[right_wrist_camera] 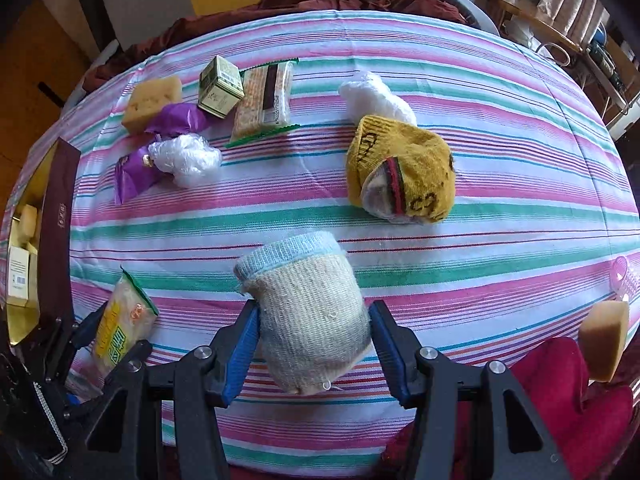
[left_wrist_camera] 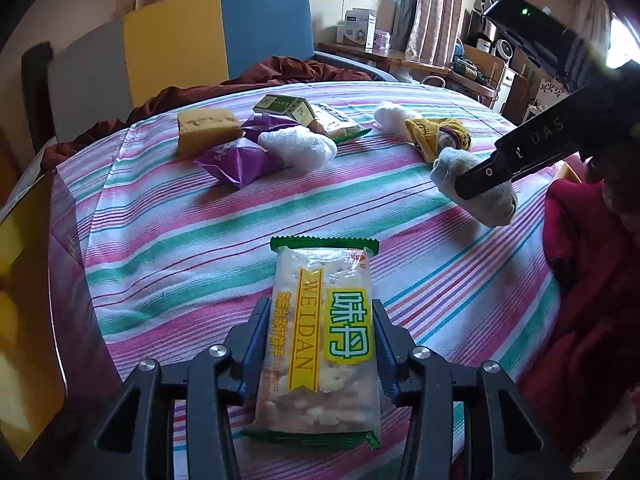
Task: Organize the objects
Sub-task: 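Carry the cracker pack into the gold box and open the left gripper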
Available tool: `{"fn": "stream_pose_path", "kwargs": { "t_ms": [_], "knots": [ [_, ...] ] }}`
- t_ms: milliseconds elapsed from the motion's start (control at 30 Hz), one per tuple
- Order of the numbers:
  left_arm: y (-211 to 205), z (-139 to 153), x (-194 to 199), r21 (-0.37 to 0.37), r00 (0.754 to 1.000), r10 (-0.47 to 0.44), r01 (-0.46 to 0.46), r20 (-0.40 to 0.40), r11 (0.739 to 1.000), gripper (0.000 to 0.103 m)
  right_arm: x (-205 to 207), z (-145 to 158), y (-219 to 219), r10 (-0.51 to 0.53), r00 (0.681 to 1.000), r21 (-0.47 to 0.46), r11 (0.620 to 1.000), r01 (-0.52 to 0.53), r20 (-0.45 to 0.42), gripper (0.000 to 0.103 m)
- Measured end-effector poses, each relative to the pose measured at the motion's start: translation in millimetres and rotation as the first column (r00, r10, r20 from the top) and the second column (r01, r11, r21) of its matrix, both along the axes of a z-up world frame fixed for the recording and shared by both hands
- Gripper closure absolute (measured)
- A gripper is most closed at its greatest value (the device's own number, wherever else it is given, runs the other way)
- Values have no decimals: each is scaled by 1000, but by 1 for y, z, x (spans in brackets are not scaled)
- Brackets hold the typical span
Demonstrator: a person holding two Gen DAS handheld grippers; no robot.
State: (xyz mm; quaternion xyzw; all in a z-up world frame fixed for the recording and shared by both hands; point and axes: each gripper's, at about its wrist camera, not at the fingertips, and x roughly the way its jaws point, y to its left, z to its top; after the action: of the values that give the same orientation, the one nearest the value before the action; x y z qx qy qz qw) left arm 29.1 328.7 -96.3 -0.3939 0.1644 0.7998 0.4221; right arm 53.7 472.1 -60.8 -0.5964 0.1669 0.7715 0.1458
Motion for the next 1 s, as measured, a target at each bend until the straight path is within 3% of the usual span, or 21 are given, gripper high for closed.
{"fn": "stream_pose_path", "kwargs": {
  "t_ms": [100,267,433,567,700,833,1000],
  "knots": [
    [-10,9,-1,22,999,12,-13,33,1000,56,1,-2,2,-5,1000,-8,1000,5,4,47],
    [-53,55,-1,111,999,49,-48,-10,993,56,5,-1,9,-25,1000,-27,999,25,-12,47],
    [-131,95,-26,181,978,207,-202,-8,963,55,7,-1,13,-22,1000,-24,999,21,-15,47],
    [-191,109,-48,138,950,284,-266,-130,954,55,8,2,12,-21,999,-23,1000,21,-26,47],
    [-237,99,-72,45,928,323,-320,-184,946,55,5,1,10,-20,999,-15,1000,20,-29,47],
    [-267,74,-94,-38,916,359,-371,-181,928,55,5,2,10,-24,999,-14,1000,24,-37,47],
    [-280,50,-103,-76,919,358,-373,-163,925,55,5,2,7,-26,999,-7,1000,26,-31,47]
  ]
}}
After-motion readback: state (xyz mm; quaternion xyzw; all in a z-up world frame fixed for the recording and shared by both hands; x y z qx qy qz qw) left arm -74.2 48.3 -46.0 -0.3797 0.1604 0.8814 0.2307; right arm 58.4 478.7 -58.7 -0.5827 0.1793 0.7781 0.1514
